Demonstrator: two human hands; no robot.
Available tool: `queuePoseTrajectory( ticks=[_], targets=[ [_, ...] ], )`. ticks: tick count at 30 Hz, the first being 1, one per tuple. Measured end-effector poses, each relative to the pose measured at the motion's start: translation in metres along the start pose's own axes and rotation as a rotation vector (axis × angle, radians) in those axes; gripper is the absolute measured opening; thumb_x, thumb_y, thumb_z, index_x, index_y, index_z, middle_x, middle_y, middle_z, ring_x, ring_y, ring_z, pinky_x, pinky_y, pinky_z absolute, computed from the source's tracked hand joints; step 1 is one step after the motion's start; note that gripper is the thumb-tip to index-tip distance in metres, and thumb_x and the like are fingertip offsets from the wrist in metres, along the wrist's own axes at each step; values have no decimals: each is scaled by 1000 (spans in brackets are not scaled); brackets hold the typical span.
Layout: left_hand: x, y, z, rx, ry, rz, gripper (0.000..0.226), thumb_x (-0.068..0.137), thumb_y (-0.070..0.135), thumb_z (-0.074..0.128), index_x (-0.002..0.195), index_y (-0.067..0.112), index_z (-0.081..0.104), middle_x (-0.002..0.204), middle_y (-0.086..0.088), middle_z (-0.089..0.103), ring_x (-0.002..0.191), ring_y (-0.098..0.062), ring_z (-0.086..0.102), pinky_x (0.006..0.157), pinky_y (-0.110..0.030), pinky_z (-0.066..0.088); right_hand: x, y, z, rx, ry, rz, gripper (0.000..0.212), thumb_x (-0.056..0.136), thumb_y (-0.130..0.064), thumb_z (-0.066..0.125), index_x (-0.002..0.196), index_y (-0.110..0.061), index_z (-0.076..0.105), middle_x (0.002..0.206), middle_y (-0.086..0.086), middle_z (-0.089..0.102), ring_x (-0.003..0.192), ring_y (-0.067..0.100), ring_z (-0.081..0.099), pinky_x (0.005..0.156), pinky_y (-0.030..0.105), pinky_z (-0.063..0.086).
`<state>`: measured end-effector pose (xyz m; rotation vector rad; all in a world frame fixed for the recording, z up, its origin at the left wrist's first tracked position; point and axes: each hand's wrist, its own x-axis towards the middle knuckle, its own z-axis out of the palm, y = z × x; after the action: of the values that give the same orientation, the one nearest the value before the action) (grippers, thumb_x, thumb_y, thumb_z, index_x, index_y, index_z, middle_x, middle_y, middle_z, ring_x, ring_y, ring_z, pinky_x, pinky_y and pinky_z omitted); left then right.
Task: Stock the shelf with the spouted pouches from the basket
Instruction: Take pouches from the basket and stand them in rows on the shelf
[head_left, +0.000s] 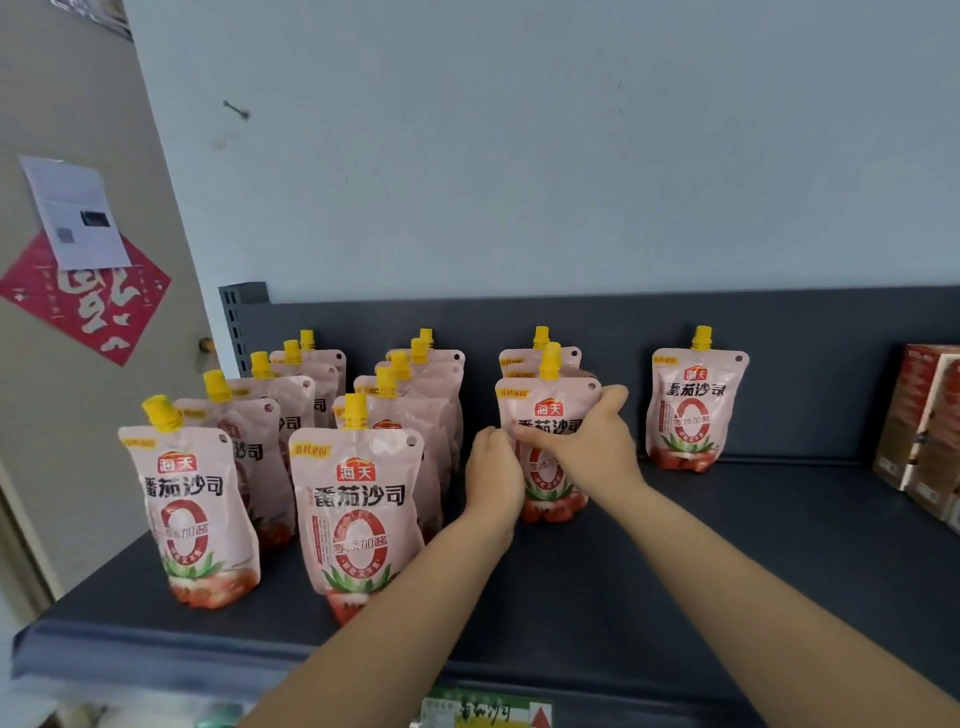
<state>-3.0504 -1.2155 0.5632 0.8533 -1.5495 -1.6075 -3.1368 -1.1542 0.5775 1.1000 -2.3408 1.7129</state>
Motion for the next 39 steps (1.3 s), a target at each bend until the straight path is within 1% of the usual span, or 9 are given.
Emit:
queuePoseTrajectory(
  ticks=[2, 6, 10, 15, 22, 26, 31, 37, 39],
  targets=[
    [-6, -2, -1, 17, -23, 63, 32, 95, 20, 33, 114, 19, 59, 110, -3, 66, 103, -19, 62, 92, -41, 51, -1, -1, 4, -5, 5, 8, 83, 50, -61, 80, 99, -24, 24, 94, -9, 50, 82, 14, 57, 53, 23, 44],
    [-16, -7, -6, 149, -64, 174, 35, 97, 21, 38, 131, 25, 47, 135, -1, 51, 119, -16, 51, 104, -41, 43, -8, -4, -2, 9, -1, 39, 80, 56, -57, 80, 102, -24, 24, 105, -3, 55, 92, 19, 61, 65, 30, 50],
    [-37, -6, -12, 224, -66, 242, 59, 97, 33, 45, 150, 20, 23, 157, 2, 19, 143, -15, 18, 117, -44, 20, -32, -12, -32, -141, 100, -40, 77, 75, -55, 67, 131, -20, 26, 136, 7, 46, 119, 25, 50, 86, 36, 45],
    [-103, -2, -25, 544, -159, 664, 81, 83, 72, 29, 149, 27, 24, 157, 10, 18, 141, -3, 10, 116, -38, 8, -105, -17, -102, -769, 255, -210, 58, 88, -45, 53, 138, -25, 31, 130, 6, 48, 111, 29, 50, 65, 34, 42],
    [-210, -30, -24, 851, -370, 1009, 83, 87, 73, 30, 148, 17, 28, 152, 2, 32, 139, -19, 25, 110, -37, 17, -261, 2, -191, -1023, 241, -46, 51, 91, -43, 52, 135, -21, 40, 124, 8, 50, 111, 31, 49, 66, 35, 45],
    [-262, -65, -6, 897, -542, 1047, 78, 87, 70, 32, 141, 14, 40, 141, -2, 47, 130, -22, 39, 106, -38, 25, -334, 40, -227, -1045, 143, 164, 45, 91, -44, 51, 129, -21, 43, 117, 7, 51, 102, 30, 55, 61, 32, 41],
    [-304, -139, 29, 1038, -853, 949, 75, 90, 66, 34, 146, 16, 31, 147, 0, 39, 133, -18, 34, 108, -35, 24, -395, 114, -257, -960, 36, 483, 46, 88, -43, 54, 127, -20, 46, 123, 5, 53, 93, 27, 60, 59, 30, 39],
    [-324, -213, 76, 1161, -985, 737, 61, 89, 56, 46, 138, 20, 42, 142, 2, 43, 130, -17, 37, 106, -32, 29, -416, 221, -269, -782, -263, 793, 41, 88, -35, 54, 121, -12, 47, 117, 10, 59, 105, 31, 58, 84, 40, 50],
    [-328, -233, 88, 1197, -967, 658, 60, 89, 58, 44, 136, 21, 45, 141, 3, 45, 129, -17, 38, 107, -33, 31, -417, 251, -265, -698, -326, 867, 38, 87, -33, 55, 118, -11, 50, 111, 11, 62, 101, 31, 60, 80, 35, 49]
  ],
)
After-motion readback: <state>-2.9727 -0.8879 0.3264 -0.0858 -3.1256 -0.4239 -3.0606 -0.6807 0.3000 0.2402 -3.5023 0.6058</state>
